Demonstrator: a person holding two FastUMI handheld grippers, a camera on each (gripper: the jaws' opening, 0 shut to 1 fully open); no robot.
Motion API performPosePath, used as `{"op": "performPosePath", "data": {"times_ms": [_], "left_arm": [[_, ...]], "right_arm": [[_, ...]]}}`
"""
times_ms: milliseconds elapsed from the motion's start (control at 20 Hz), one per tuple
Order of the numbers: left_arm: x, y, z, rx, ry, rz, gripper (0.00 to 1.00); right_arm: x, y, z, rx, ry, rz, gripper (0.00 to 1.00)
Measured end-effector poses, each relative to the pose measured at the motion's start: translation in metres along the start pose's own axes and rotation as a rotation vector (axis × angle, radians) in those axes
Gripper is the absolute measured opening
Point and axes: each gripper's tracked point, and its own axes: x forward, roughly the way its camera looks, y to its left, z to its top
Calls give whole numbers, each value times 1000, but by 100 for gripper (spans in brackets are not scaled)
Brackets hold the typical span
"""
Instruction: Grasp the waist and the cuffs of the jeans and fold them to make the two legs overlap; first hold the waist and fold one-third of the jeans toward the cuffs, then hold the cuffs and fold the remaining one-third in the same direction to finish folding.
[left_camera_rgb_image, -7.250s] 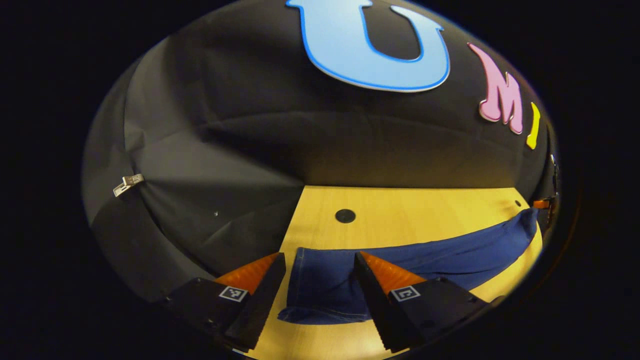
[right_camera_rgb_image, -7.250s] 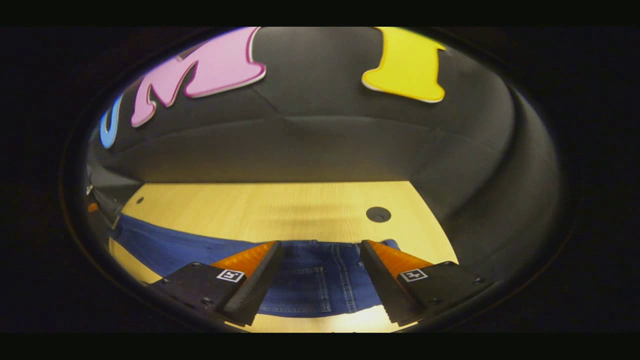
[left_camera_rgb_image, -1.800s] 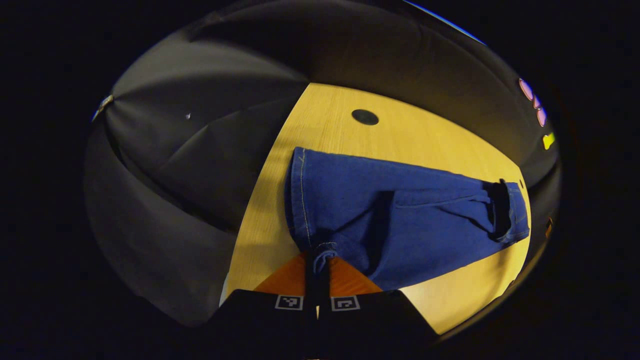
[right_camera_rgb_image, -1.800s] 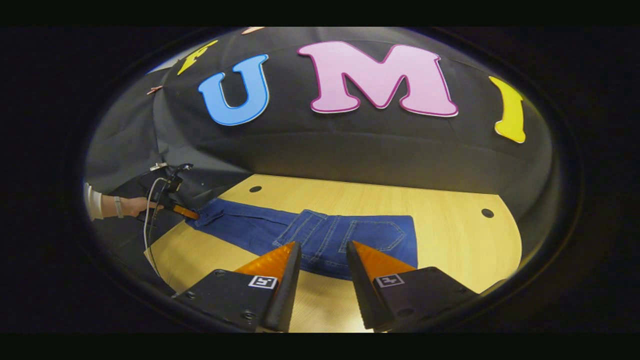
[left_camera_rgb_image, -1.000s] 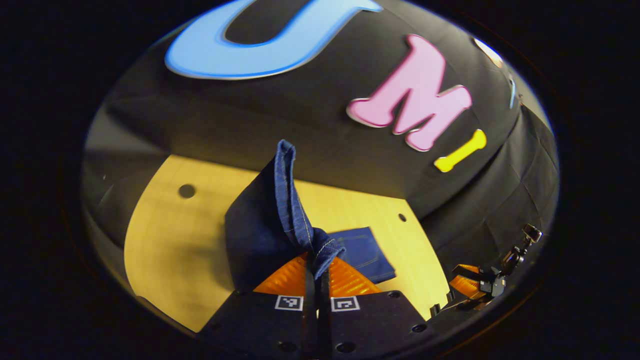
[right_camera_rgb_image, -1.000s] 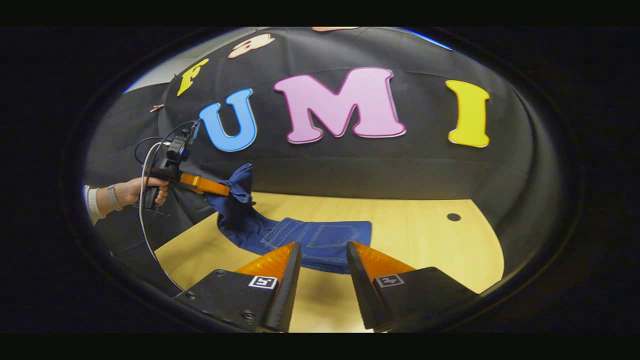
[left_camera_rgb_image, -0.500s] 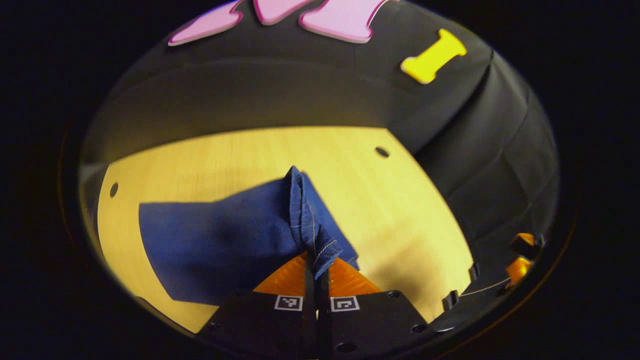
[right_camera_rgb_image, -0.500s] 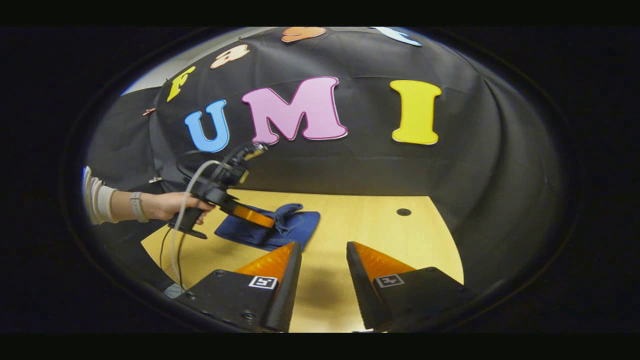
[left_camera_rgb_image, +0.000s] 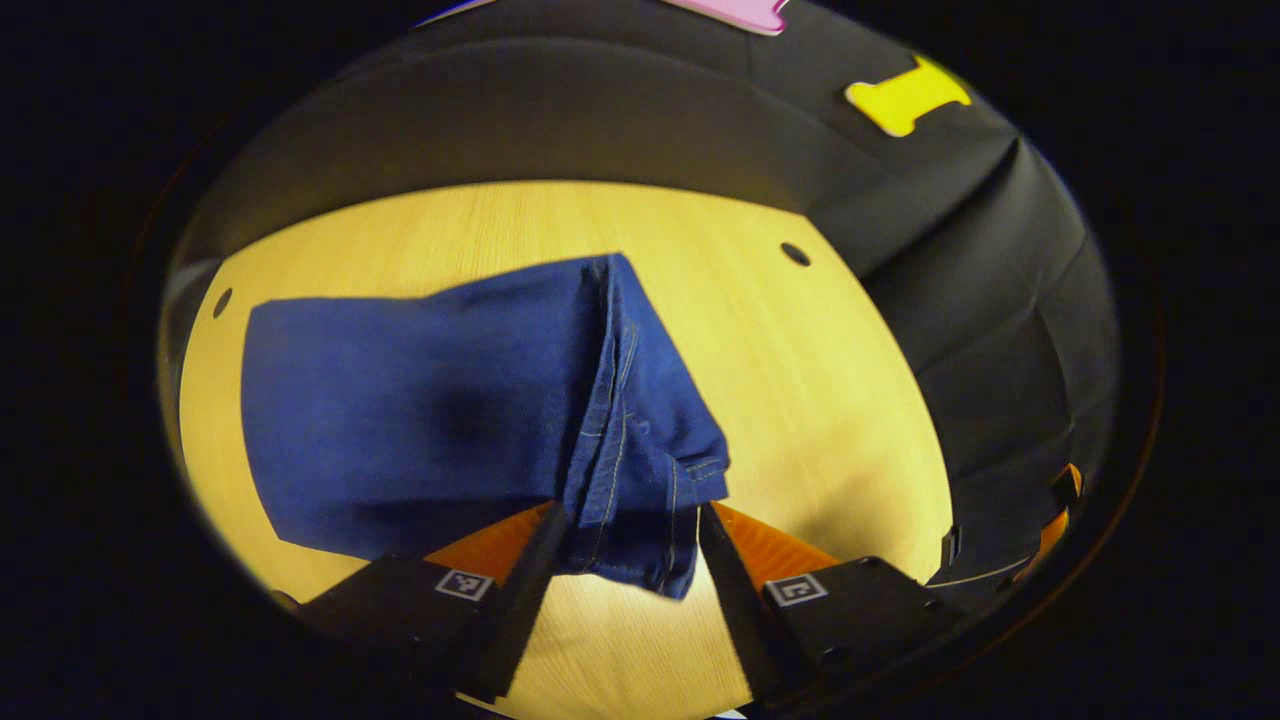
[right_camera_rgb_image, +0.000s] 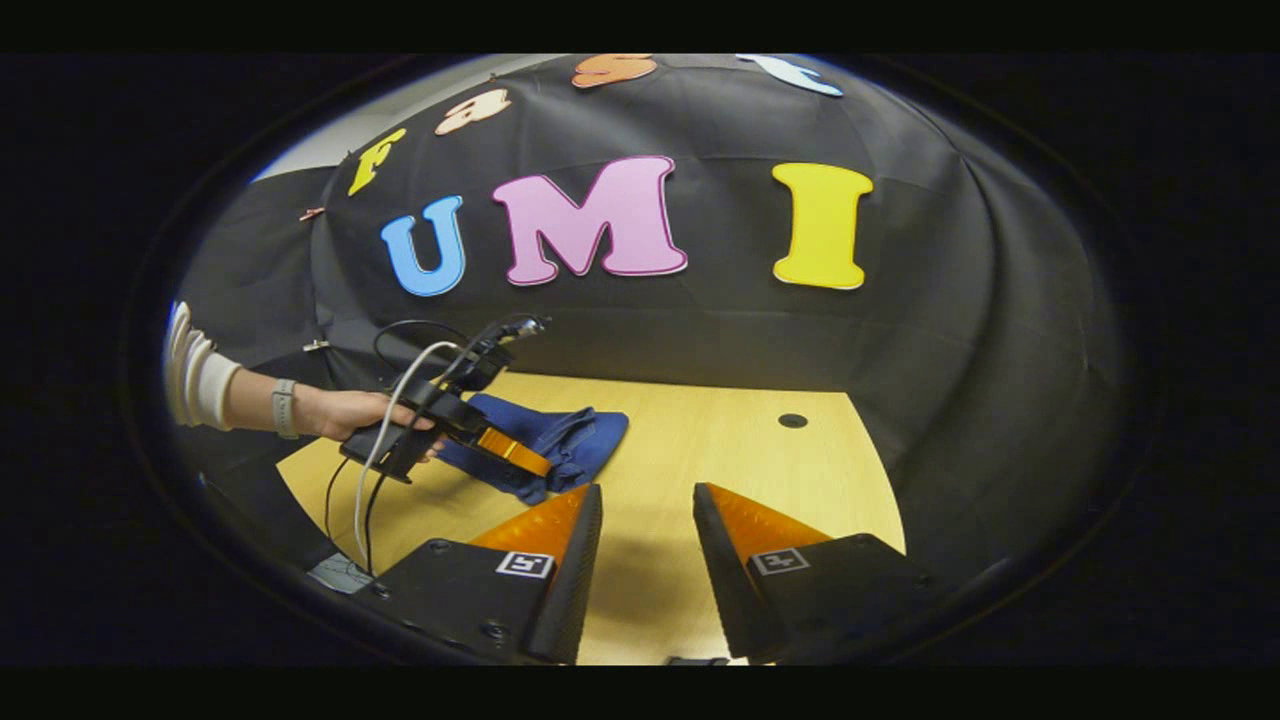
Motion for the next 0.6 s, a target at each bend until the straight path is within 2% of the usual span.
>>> {"op": "performPosePath", "data": {"times_ms": [50, 100, 250, 450, 500, 600], "left_arm": [[-21, -1, 6, 19, -64, -5, 82], [-45, -1, 13, 36, -134, 1, 95], [-132, -1, 17, 72, -349, 11, 95], [-241, 12, -7, 95, -589, 81, 96], [-264, 16, -19, 92, -638, 104, 96], [-299, 26, -40, 99, -700, 142, 96]], "right_arm": [[-2, 9, 6, -7, -14, 4, 57], [-3, 18, 14, -20, -33, 4, 59], [-10, 50, 40, -54, -93, -11, 61], [-19, 111, 83, -55, -193, -33, 81], [-22, 125, 92, -51, -219, -39, 90], [-26, 150, 110, -43, -272, -68, 94]]}}
